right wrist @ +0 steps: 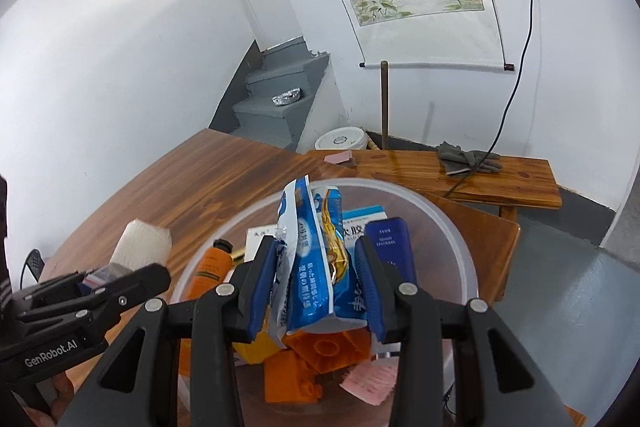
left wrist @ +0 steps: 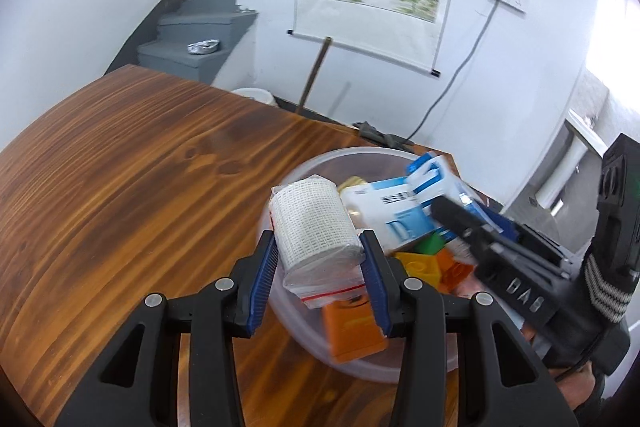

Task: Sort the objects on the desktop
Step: 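Carry the tape roll and snack packet over the clear bowl, then open both tools to drop the tape roll and packet into the bowl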

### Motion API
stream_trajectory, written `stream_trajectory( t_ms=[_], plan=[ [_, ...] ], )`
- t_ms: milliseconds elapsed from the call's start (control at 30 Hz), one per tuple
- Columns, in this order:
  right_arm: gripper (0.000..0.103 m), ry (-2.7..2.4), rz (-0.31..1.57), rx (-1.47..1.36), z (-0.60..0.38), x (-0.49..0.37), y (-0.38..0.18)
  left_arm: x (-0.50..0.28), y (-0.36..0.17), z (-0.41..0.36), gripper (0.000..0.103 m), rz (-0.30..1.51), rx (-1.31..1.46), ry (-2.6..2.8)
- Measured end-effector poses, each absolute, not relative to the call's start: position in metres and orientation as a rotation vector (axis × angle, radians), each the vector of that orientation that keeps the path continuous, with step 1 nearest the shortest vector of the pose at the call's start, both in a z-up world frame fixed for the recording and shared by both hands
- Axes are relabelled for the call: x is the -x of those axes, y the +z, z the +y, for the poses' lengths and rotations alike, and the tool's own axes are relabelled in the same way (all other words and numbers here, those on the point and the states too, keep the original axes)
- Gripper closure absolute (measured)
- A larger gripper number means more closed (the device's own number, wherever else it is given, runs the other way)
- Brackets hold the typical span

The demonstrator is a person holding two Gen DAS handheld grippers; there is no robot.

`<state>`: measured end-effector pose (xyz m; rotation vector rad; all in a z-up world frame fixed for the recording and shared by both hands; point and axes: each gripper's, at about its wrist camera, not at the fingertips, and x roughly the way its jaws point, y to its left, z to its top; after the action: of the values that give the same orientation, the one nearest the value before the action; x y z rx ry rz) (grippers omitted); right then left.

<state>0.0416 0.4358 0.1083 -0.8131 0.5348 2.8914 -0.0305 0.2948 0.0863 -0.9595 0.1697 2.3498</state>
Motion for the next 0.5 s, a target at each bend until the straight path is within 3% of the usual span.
stream_trajectory(
  t_ms=[500],
  plan=[
    [0.058,2.899,0.483,0.789,0.453,-0.037,0.106,0.043,0.073,0.334,0.056,0.202,0.960,2.261]
  ],
)
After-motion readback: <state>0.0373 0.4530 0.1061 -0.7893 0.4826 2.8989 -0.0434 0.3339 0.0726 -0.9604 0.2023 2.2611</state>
